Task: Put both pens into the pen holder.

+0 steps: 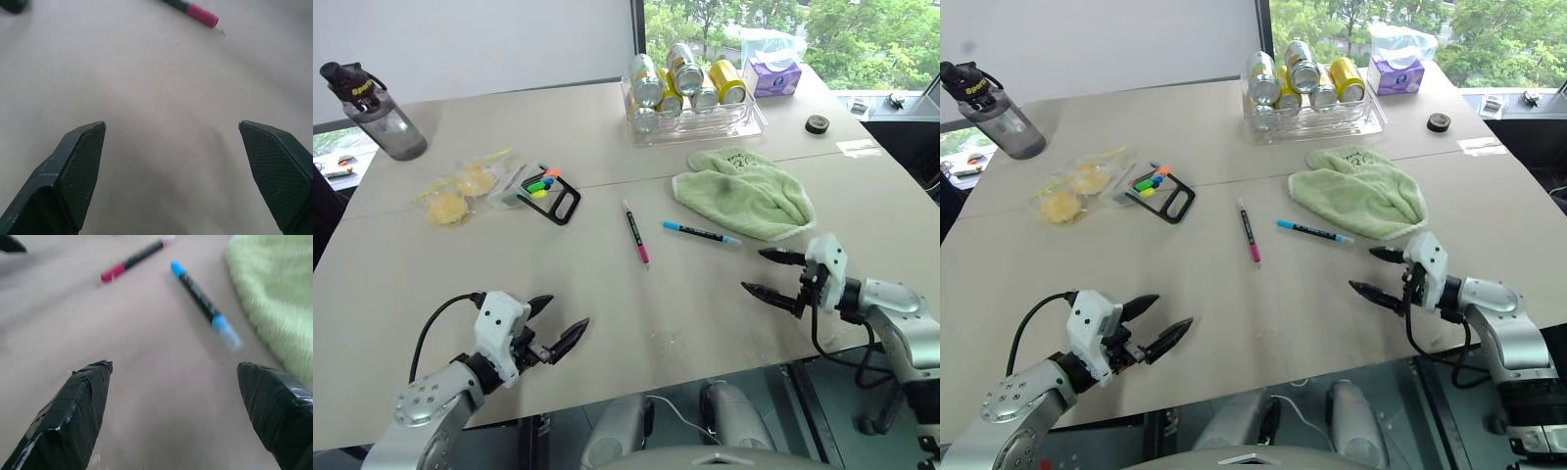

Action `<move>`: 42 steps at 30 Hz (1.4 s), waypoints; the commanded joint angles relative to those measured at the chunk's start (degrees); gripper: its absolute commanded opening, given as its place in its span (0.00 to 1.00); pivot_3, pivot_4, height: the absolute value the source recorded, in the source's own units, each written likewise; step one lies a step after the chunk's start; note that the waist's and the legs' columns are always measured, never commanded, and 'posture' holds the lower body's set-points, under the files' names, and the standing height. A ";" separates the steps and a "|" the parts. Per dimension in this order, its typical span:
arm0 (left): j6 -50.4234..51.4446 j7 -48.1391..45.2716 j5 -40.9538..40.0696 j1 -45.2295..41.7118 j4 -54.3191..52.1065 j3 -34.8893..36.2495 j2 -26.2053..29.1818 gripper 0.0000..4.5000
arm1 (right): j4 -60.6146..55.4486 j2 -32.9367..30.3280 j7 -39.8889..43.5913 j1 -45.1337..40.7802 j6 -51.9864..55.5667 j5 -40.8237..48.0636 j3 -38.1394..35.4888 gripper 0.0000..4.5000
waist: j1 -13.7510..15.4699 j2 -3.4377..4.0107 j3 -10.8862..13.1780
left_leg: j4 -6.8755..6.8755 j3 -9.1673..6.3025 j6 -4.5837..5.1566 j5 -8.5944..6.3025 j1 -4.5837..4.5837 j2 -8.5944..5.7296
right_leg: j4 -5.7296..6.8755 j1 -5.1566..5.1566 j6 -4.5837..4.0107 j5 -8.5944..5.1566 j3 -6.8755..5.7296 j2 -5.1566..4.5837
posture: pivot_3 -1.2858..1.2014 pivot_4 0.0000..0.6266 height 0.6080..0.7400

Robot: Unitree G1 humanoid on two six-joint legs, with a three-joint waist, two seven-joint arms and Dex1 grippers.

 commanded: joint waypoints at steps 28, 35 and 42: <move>16.77 -0.69 -36.20 -11.93 -12.71 13.80 17.30 1.00 | 64.70 10.59 -14.56 -47.30 -11.57 -25.21 7.58 0.71 | -1.80 -0.02 0.03 | -0.40 0.27 -0.05 0.04 -0.14 -0.02 | -0.03 -0.46 -0.04 0.01 0.15 0.06 | 0.52 0.24 0.99; 16.08 -0.08 -34.49 -14.03 -11.32 11.78 17.32 1.00 | 60.52 8.81 -12.57 -45.41 -13.17 -23.99 5.36 0.01 | -1.78 0.00 0.04 | -0.41 0.26 -0.06 0.04 -0.13 -0.02 | 0.01 -0.47 -0.04 0.01 0.15 0.08 | 0.52 0.24 0.99; 14.74 -2.06 -30.12 -19.49 -7.19 8.02 17.50 1.00 | 34.28 -2.63 -7.70 -33.59 0.03 -15.39 -3.73 0.01 | -0.92 0.16 0.13 | -0.39 0.18 -0.05 0.04 -0.40 -0.06 | -0.04 -0.64 -0.03 0.01 0.09 0.02 | 0.52 0.24 0.99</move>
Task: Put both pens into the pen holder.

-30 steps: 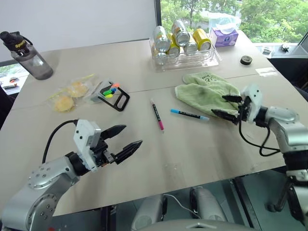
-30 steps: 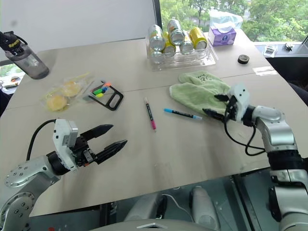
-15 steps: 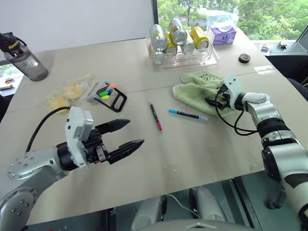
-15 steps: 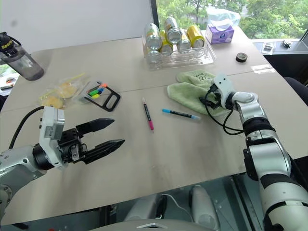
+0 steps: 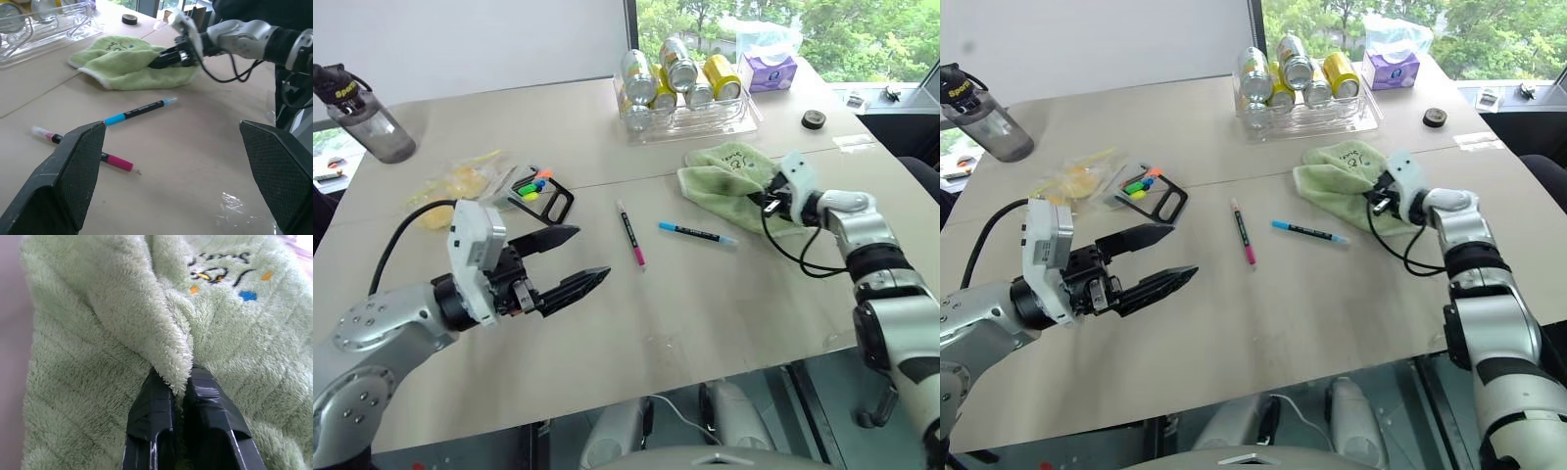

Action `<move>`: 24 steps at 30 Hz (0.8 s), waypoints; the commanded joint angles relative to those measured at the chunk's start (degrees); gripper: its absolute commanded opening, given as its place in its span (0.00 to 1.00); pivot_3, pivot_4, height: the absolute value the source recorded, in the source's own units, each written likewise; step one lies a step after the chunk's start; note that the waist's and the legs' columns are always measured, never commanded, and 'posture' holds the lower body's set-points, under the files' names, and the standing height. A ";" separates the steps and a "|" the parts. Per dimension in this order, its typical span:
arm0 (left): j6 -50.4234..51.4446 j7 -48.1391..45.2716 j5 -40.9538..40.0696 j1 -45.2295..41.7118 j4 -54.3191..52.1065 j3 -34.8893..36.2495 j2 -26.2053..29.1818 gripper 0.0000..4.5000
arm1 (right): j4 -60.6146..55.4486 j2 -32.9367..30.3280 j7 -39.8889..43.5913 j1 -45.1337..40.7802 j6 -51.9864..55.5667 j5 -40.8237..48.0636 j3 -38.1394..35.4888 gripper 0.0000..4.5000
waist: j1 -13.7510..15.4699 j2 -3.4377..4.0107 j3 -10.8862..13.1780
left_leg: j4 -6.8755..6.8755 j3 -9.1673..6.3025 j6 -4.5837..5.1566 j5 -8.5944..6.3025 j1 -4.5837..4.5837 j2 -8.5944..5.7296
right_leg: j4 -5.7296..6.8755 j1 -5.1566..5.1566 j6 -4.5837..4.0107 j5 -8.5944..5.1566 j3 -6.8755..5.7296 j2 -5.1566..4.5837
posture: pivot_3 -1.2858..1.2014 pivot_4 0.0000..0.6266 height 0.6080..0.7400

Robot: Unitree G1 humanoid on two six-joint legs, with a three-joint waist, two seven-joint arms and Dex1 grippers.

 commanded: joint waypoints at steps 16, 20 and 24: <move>-2.95 -7.51 7.07 -10.55 7.28 -8.41 -0.50 1.00 | -34.52 -25.41 3.06 27.11 26.09 11.93 -18.44 0.83 | -0.38 0.13 0.00 | 0.21 0.24 0.01 0.01 -0.41 0.04 | 0.24 -0.45 0.02 0.02 0.17 0.02 | 0.52 0.24 0.99; -2.42 -7.82 6.97 -9.68 6.73 -7.52 -0.24 1.00 | -37.82 -29.82 8.18 27.72 28.49 15.69 -19.11 0.83 | -0.08 0.16 0.00 | 0.24 0.12 0.01 0.01 -0.47 0.04 | 0.19 -0.44 0.02 0.02 0.05 -0.01 | 0.52 0.24 0.99; -1.61 -7.67 6.65 -7.74 5.79 -6.25 0.31 1.00 | -44.40 -28.15 11.07 22.87 32.69 21.72 -16.15 0.83 | -0.88 0.16 0.00 | 0.24 0.18 0.01 0.01 -0.44 0.06 | 0.19 -0.44 0.02 0.02 0.12 0.02 | 0.52 0.24 0.99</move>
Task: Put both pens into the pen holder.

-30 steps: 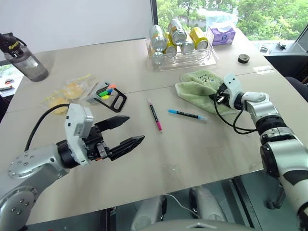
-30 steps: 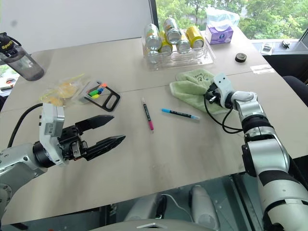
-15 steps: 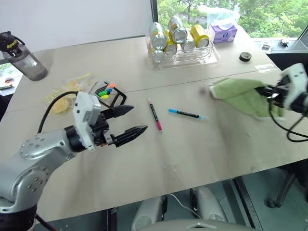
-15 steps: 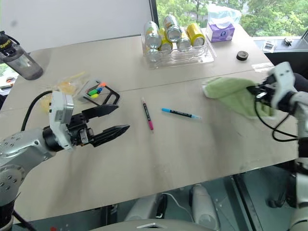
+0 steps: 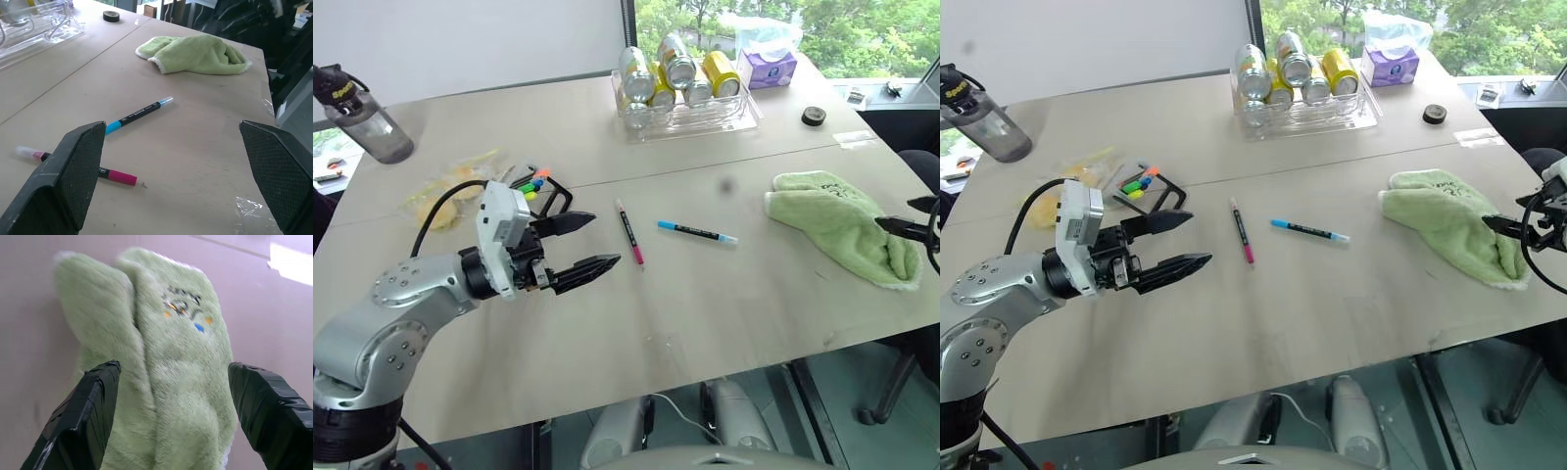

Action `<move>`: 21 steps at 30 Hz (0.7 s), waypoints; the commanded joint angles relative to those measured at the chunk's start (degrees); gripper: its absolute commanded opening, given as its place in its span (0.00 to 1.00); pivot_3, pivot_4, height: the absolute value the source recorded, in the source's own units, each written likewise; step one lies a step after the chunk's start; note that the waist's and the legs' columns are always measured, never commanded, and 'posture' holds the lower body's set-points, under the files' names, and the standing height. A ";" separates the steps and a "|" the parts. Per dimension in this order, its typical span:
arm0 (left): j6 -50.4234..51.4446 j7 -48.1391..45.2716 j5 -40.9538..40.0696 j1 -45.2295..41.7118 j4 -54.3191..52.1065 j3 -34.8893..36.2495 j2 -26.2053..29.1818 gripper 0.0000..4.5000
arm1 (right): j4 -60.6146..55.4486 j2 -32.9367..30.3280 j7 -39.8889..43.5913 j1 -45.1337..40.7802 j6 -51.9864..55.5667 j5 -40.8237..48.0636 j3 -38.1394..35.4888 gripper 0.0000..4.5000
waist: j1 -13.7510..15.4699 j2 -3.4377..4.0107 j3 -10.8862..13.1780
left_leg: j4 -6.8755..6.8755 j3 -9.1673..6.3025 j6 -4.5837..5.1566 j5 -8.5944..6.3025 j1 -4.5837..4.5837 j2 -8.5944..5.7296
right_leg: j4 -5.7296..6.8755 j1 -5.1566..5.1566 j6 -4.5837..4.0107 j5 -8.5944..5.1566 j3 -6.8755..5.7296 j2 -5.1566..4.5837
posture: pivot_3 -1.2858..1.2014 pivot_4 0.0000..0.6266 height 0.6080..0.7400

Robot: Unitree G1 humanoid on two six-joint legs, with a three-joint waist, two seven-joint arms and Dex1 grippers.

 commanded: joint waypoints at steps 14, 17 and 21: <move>3.54 0.75 -0.67 14.51 -7.83 10.02 3.27 1.00 | -1.79 25.49 -1.86 -19.42 -5.37 -7.79 32.04 0.83 | 0.52 -0.11 -0.01 | 0.04 -0.20 -0.01 0.00 -0.18 -0.03 | -0.10 -0.12 -0.01 0.00 -0.15 -0.04 | 0.52 0.24 0.99; 3.67 2.02 -1.23 15.77 -9.16 10.88 2.50 1.00 | 2.21 26.66 0.11 -20.35 -6.19 -9.30 34.22 0.83 | 0.63 -0.11 -0.01 | 0.06 -0.30 -0.01 0.00 -0.21 -0.08 | -0.13 -0.06 -0.01 0.00 -0.23 -0.08 | 0.52 0.24 0.99; 3.80 2.50 -1.51 16.12 -9.53 11.53 2.58 1.00 | 6.55 27.03 -0.03 -20.27 -9.47 -13.39 36.50 0.65 | 0.38 -0.10 -0.01 | 0.06 -0.29 -0.02 0.00 -0.15 -0.06 | -0.06 -0.06 -0.01 0.00 -0.23 -0.06 | 0.52 0.24 0.99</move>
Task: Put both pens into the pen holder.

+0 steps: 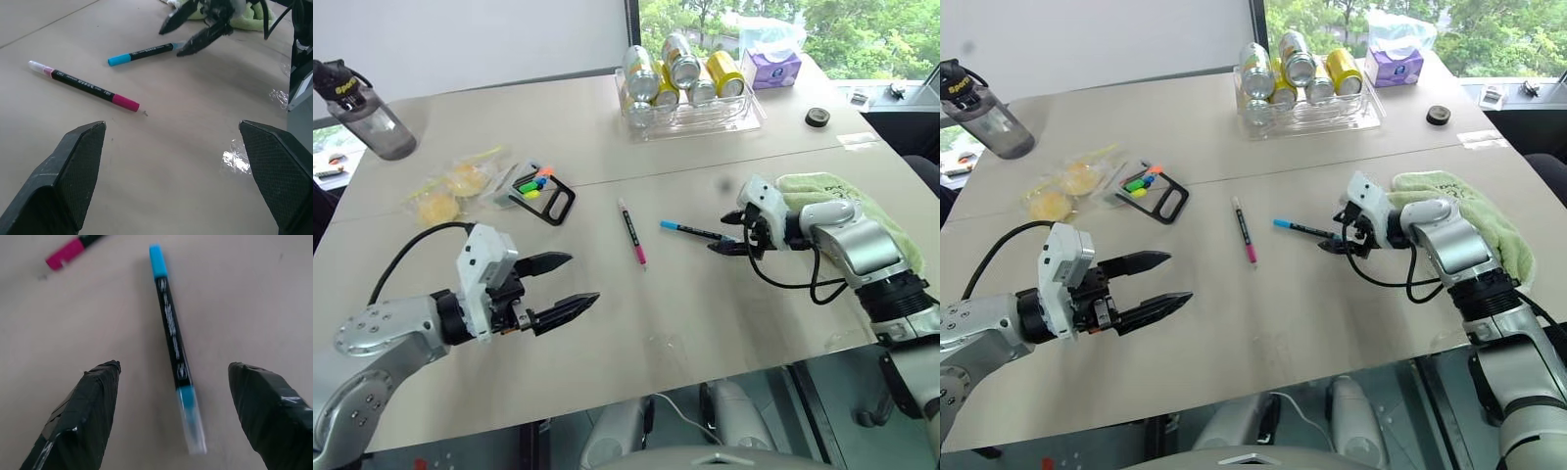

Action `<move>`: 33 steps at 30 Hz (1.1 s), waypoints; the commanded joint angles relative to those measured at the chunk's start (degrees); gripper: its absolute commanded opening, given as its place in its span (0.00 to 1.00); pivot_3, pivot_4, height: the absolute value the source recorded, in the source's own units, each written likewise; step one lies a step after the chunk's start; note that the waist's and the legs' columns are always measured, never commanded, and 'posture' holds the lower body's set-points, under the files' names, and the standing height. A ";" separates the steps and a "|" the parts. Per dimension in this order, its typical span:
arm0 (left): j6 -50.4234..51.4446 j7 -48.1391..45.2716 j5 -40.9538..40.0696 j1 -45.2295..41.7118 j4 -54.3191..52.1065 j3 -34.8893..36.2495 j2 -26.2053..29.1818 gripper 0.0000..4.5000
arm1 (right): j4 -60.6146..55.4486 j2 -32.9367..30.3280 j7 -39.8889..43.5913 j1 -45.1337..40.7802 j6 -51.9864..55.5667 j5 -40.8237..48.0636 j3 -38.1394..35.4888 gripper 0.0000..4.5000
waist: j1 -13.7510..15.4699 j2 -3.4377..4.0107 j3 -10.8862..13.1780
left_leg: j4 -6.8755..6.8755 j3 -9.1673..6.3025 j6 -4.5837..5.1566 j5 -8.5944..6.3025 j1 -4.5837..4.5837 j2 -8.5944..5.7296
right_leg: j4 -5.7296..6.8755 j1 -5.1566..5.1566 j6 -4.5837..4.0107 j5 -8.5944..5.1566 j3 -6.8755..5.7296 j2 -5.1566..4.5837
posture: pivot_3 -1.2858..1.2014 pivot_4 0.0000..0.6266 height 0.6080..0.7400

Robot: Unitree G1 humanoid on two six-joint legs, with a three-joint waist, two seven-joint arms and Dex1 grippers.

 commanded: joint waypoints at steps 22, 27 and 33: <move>-5.15 29.91 -6.56 -13.23 6.18 -8.64 -31.07 1.00 | -19.33 6.27 -0.43 4.78 6.65 14.46 -14.12 0.01 | -0.18 -0.10 -0.10 | 0.44 -0.05 -0.03 0.00 0.02 0.00 | 0.35 0.08 0.00 0.02 0.05 0.05 | 0.52 0.24 0.99; -8.88 33.85 -14.65 -19.04 9.49 -8.94 -42.48 1.00 | -25.46 8.12 -2.30 7.08 8.16 17.49 -13.49 0.01 | 0.23 -0.30 -0.20 | 0.69 -0.05 -0.02 0.00 0.00 -0.07 | 0.55 0.09 0.00 0.02 0.03 -0.01 | 0.52 0.24 0.99; -8.13 31.76 -16.78 -19.34 8.52 -12.76 -43.00 1.00 | -29.76 7.92 -2.54 9.49 9.45 19.49 -11.58 0.01 | -0.09 -0.30 -0.20 | 0.67 0.01 -0.02 0.00 0.04 -0.08 | 0.62 0.07 0.01 0.01 0.04 0.01 | 0.52 0.24 0.99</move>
